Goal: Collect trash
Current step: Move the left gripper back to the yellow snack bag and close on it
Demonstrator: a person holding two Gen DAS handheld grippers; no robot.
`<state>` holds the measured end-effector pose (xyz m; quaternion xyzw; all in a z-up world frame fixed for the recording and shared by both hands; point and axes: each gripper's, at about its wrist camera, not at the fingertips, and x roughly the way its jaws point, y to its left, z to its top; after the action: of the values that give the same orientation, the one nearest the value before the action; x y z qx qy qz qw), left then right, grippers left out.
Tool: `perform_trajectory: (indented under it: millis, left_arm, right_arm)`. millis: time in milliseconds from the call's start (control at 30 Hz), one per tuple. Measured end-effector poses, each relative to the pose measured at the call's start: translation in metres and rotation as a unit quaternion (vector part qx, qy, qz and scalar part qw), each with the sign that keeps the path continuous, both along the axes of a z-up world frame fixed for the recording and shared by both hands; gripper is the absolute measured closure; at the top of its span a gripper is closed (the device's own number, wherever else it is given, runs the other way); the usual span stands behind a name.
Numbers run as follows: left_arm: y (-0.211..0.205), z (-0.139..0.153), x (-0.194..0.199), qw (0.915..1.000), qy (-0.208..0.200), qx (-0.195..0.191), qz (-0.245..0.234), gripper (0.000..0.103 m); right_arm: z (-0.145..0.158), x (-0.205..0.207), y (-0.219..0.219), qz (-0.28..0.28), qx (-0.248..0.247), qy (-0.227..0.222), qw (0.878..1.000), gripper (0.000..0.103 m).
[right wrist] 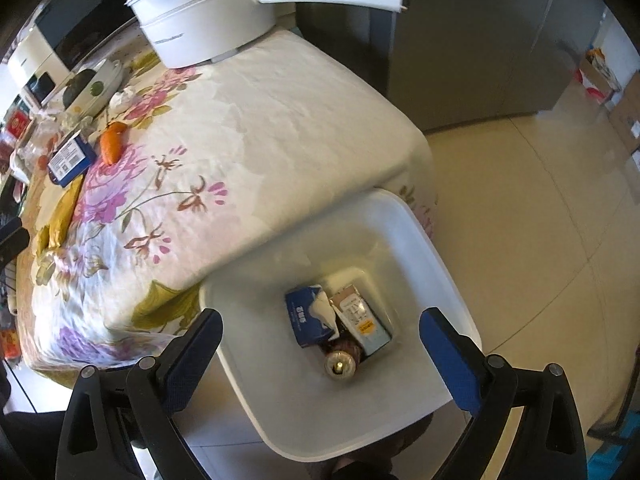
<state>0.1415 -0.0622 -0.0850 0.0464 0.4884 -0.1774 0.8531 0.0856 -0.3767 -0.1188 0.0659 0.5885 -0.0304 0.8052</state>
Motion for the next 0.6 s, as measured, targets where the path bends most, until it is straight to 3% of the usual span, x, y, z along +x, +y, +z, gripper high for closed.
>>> perform_trajectory:
  millis: [333, 600]
  left_arm:
    - [0.064, 0.001, 0.011, 0.9971, 0.008, -0.017, 0.074, 0.001]
    - [0.113, -0.018, 0.024, 0.9883, 0.056, -0.047, 0.134, 0.001]
  right_arm:
    - [0.01, 0.021, 0.038, 0.029, 0.005, -0.016, 0.999, 0.003]
    - [0.014, 0.038, 0.077, 0.067, 0.003, -0.019, 0.998, 0.003]
